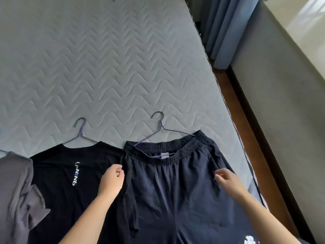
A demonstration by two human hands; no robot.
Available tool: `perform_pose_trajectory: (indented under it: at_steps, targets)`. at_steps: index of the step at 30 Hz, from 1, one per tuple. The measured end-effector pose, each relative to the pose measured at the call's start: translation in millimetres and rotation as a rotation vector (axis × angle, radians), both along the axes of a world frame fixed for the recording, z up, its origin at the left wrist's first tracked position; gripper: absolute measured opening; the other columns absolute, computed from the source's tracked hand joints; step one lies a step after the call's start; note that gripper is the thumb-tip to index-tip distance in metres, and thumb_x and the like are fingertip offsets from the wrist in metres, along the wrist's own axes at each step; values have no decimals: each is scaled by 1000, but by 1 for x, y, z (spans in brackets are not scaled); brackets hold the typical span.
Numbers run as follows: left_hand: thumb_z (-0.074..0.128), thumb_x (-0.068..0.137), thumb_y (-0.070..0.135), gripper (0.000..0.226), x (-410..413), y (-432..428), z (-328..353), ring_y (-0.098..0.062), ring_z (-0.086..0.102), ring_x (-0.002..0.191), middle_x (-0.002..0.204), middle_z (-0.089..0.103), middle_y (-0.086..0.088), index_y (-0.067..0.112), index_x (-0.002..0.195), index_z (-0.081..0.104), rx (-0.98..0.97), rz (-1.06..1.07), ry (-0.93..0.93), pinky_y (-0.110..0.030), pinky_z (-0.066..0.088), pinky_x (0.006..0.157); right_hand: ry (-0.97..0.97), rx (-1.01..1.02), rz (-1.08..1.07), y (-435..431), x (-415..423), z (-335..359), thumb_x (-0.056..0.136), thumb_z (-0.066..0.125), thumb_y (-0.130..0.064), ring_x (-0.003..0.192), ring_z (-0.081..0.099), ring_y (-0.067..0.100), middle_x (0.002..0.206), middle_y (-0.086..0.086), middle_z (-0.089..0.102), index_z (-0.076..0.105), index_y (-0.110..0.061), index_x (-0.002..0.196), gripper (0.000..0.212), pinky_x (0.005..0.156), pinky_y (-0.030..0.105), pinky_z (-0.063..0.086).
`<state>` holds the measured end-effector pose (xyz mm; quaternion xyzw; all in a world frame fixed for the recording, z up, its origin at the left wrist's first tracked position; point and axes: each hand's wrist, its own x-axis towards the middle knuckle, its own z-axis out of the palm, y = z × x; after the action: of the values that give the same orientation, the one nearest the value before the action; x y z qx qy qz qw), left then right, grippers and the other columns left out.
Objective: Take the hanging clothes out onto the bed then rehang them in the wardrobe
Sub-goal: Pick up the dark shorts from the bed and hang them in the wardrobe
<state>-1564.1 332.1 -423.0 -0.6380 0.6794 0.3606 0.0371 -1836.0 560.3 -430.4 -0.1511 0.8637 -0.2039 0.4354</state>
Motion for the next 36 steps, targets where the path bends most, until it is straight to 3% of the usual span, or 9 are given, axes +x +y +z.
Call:
perform_pose_trajectory:
  at_steps: [7,12,15,19,22,25,29,32,36]
  targets:
    - [49,91,25,39,-35,-66,-62,-25,44,124,134,50,-6,12,127,49,-140,-278,-207,-38,38,100,196,-63,79,-95,-59,-41,88,56,-15,110,55,27,123,13,56,50,-4,124,38,89,29,39]
    - [57,87,28,36,-44,-86,-89,-24,46,118,126,53,-4,13,120,50,-128,-318,-258,-37,41,94,294,91,233,-121,-79,-66,83,63,-21,121,44,31,133,13,45,44,-7,130,53,95,39,40]
    - [65,81,27,36,-43,-88,-94,-25,48,112,117,55,-6,11,110,51,-156,-246,-229,-37,42,86,309,164,285,-126,-82,-73,82,65,-24,122,40,31,129,13,45,46,-8,124,49,94,39,39]
    - [60,83,35,44,-45,-89,-94,-23,49,116,120,56,-2,14,120,48,-157,-274,-301,-39,38,91,268,191,290,-124,-80,-79,86,59,-24,113,48,33,121,16,53,47,-4,113,35,86,38,40]
    - [53,87,42,44,-51,-95,-88,-20,49,118,125,56,2,19,124,45,-115,-384,-432,-38,35,96,274,151,226,-112,-73,-77,90,53,-22,100,56,35,106,19,61,46,-7,92,17,74,37,39]
    - [47,89,44,33,-59,-93,-80,-18,51,114,119,58,4,22,114,50,-100,-515,-486,-35,33,98,334,66,127,-93,-69,-64,89,53,-17,88,57,35,83,12,56,45,-6,83,16,64,35,34]
    - [43,92,37,19,-69,-69,-56,-20,52,101,103,61,2,20,97,50,-139,-596,-386,-34,33,98,394,-42,34,-61,-70,-34,86,57,-10,73,53,30,69,5,52,47,-8,73,16,59,35,32]
    - [44,93,32,18,-74,-46,-25,-21,49,89,89,59,0,18,83,43,-141,-531,-214,-34,36,93,425,-56,19,-37,-74,-4,85,58,-8,68,48,27,61,-1,47,37,-19,61,33,56,35,28]
    - [49,91,30,27,-77,-18,23,-24,51,87,75,50,2,22,70,35,-97,-458,-13,-35,42,76,435,-81,-39,1,-74,34,84,59,-8,72,52,29,72,9,56,51,-5,74,13,58,34,31]
